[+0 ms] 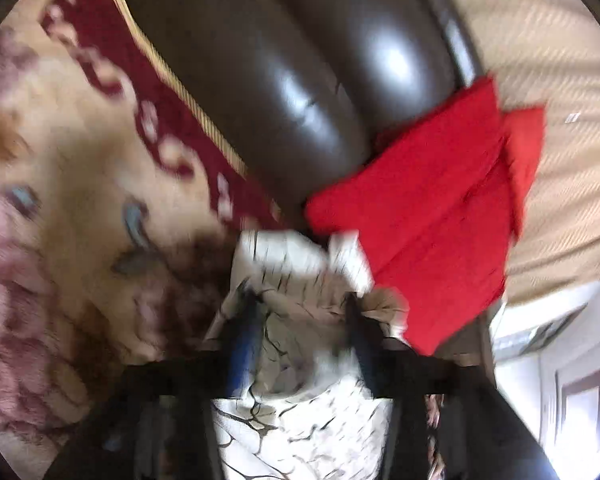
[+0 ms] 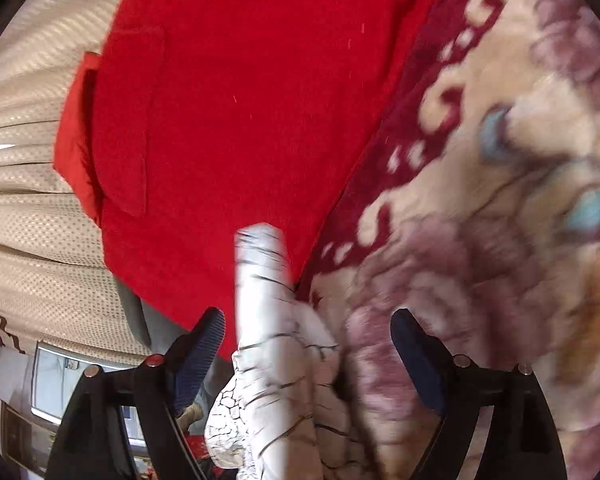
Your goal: Fold large clothes
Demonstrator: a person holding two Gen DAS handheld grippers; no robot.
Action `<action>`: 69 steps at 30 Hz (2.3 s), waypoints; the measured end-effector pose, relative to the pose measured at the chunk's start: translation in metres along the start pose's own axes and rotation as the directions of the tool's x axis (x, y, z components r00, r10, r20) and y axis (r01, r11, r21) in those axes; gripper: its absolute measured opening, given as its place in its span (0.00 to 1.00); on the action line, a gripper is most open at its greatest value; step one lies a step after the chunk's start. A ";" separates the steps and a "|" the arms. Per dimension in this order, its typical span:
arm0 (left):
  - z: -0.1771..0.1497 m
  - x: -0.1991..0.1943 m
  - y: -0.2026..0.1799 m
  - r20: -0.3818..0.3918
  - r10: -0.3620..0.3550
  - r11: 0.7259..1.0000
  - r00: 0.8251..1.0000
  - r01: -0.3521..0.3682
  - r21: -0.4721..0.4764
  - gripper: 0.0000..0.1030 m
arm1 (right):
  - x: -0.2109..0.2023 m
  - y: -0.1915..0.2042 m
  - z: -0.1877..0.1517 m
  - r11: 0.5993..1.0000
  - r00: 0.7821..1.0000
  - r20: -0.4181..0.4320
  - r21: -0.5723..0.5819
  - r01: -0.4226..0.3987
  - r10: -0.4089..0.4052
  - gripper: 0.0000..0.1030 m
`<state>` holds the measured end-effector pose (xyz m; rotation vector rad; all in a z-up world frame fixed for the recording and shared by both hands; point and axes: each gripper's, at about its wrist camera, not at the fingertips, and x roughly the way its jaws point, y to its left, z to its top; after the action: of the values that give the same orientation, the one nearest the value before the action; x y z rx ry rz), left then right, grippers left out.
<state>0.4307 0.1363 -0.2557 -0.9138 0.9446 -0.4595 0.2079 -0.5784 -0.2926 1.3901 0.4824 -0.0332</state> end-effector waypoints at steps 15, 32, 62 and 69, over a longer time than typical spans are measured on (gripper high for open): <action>-0.171 0.002 -0.087 -0.146 0.360 0.788 0.921 -0.217 0.576 0.77 | -0.034 0.114 -0.153 0.796 0.989 -0.088 -0.604 0.040 -0.116 0.65; -0.227 0.016 -0.072 0.002 0.708 0.529 0.706 -0.532 0.661 0.92 | -0.018 0.081 -0.204 0.716 0.904 -0.119 -0.657 0.238 -0.410 0.34; -0.127 0.055 -0.058 0.238 0.773 0.394 0.588 -0.738 0.548 0.92 | 0.121 0.116 -0.248 0.636 0.845 -0.166 -0.734 0.239 -0.509 0.38; -0.156 0.016 -0.095 0.376 0.711 0.318 0.594 -0.749 0.581 0.92 | 0.065 0.127 -0.232 0.638 0.898 -0.082 -0.731 0.240 -0.432 0.39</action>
<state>0.3115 0.0004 -0.2259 0.2798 0.9237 0.0467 0.2337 -0.3173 -0.2196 0.5137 0.8662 0.0230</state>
